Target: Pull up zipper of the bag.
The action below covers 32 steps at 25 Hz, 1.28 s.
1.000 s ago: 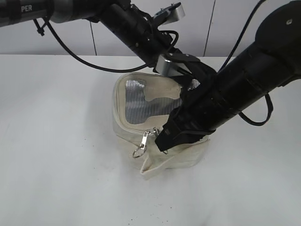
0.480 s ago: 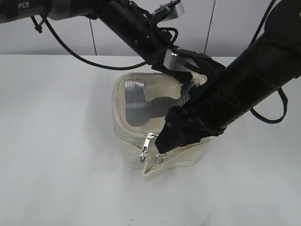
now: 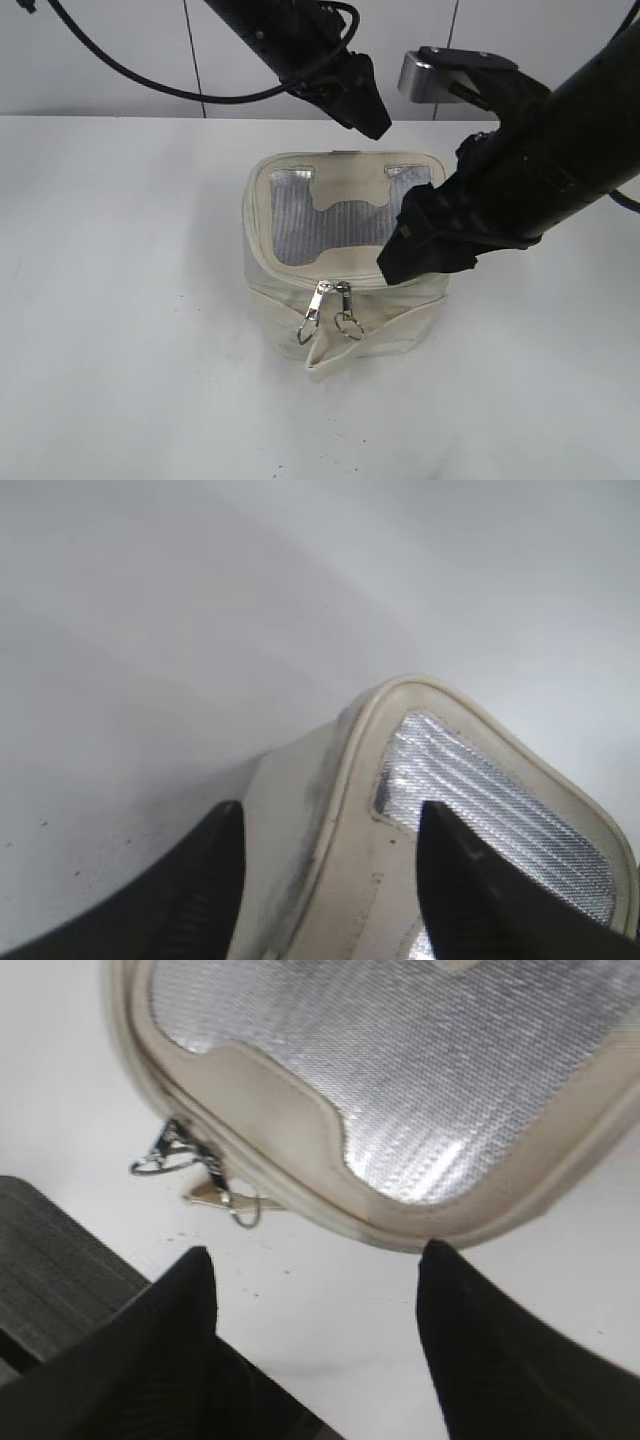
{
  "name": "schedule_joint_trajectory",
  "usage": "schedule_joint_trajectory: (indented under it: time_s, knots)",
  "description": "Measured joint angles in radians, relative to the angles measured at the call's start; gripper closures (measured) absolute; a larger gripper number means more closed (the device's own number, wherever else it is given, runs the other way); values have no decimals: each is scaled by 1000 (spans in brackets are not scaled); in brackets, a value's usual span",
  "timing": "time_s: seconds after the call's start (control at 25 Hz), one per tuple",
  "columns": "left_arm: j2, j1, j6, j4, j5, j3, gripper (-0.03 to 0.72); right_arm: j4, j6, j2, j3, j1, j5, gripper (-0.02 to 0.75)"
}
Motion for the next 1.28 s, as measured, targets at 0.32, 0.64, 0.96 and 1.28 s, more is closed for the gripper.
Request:
schedule_joint_trajectory:
  time_s: [0.32, 0.64, 0.96, 1.28]
  knots:
    - [-150, 44, -275, 272, -30, 0, 256, -170, 125, -1, -30, -109, -1, 244]
    - [-300, 152, -613, 615, 67, 0, 256, -231, 143, -1, -56, -376, 54, 244]
    - [-531, 266, -754, 808, 76, 135, 280, -447, 285, -67, -57, -448, 121, 244]
    - [-839, 291, -755, 786, 78, 512, 284, -500, 303, -263, -57, -448, 306, 244]
